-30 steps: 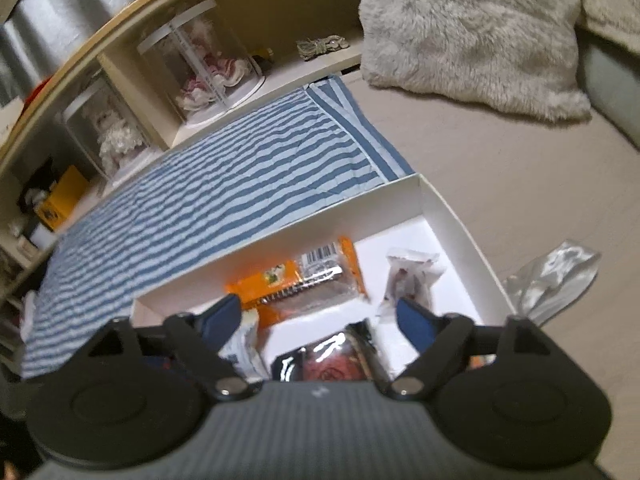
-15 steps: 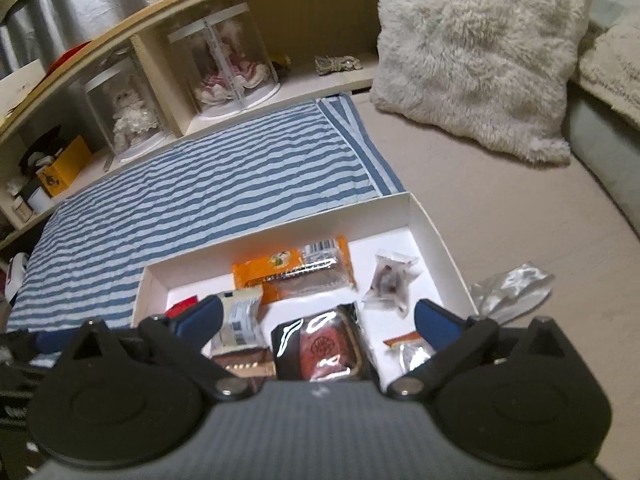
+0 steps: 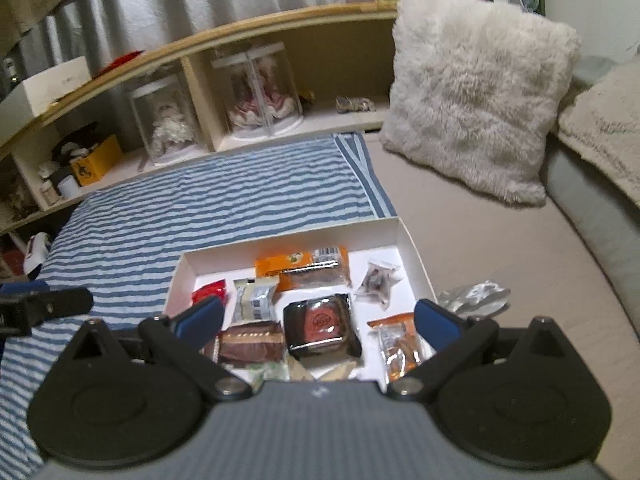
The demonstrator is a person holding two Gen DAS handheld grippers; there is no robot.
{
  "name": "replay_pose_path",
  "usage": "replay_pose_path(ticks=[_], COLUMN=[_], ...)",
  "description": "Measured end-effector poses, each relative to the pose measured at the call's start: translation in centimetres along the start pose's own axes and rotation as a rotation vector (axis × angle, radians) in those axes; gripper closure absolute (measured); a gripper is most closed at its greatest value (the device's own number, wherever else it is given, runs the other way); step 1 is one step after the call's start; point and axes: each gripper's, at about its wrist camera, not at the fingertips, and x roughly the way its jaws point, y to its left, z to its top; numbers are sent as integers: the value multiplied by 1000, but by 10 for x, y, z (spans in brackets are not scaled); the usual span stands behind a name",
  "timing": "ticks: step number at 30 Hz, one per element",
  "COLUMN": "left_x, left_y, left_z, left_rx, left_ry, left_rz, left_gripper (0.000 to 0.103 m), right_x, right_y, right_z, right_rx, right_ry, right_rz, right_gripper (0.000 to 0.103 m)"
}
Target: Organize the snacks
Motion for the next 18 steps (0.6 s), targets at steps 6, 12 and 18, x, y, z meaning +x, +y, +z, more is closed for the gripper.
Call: replay_pose_path(ticks=[6, 12, 18], left_x=[-39, -68, -86], left_y=[-4, -7, -10], left_z=[-11, -31, -58], left_rx=[15, 47, 78], left_ry=[-64, -105, -152], left_rz=[23, 38, 58], left_gripper=[0, 0, 0], right_x=[-42, -78, -104], right_y=[-3, -7, -2], right_z=[-14, -30, -52], right_rx=[-30, -31, -75], right_ry=[-44, -81, -100], right_rz=[3, 2, -13], right_gripper=[1, 1, 1])
